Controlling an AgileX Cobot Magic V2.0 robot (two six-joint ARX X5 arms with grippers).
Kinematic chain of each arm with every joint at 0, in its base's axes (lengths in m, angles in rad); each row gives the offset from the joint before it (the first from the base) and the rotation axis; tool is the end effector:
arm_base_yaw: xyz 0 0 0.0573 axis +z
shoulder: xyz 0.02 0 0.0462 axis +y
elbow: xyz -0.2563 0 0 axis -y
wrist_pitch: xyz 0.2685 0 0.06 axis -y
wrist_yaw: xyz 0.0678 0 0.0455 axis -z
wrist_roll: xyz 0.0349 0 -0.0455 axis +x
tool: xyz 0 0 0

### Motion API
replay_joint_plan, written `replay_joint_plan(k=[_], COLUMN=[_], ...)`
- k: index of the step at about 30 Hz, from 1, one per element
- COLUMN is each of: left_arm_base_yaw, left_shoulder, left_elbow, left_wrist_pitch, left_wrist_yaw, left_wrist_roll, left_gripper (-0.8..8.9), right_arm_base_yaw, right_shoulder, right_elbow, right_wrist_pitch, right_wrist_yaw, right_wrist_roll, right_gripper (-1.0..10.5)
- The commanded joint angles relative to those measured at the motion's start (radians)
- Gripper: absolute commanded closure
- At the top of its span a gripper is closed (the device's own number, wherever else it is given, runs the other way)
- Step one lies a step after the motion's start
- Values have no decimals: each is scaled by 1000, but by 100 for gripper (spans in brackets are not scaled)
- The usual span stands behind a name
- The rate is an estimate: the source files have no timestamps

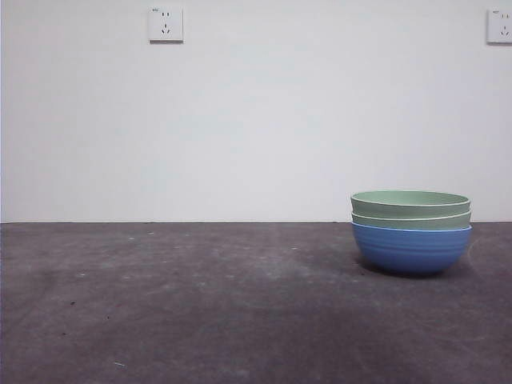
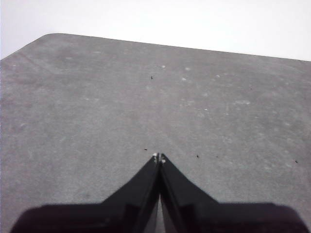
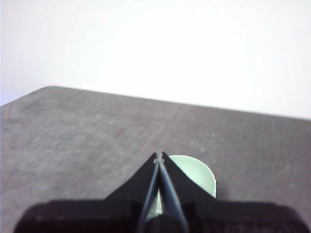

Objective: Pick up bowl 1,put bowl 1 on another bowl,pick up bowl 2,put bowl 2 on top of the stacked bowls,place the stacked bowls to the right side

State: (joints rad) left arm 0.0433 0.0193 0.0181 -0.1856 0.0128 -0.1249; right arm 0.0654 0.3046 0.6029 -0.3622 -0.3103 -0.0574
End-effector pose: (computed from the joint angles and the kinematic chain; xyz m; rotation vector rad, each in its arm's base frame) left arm 0.1331 0.0053 0.1491 -0.1298 0.1846 0.0420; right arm 0.1144 0.0182 0.3102 -0.0489 0.0530 0.3773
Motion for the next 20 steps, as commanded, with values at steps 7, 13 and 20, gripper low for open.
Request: replay_joint_plan(k=[7,13,20], left_arm_base_yaw=[4,4,4], left_shoulder=[-3,-3,-3], left_elbow=[-14,-14,-14], left_wrist_pitch=[-2,-2,-2], left_wrist_yaw=[3,2,2], left_wrist_roll=[-6,-6,-6], left_gripper=[817,817,817], right_arm_base_yaw=[0,1,2], right_shoulder=[-194,-270,-304], right_elbow=[-407,-531,-596], right_wrist_pitch=[235,235,232], right_wrist_yaw=[34,81,81], right_wrist_roll=[31,65,93], right_gripper=[944,944,944])
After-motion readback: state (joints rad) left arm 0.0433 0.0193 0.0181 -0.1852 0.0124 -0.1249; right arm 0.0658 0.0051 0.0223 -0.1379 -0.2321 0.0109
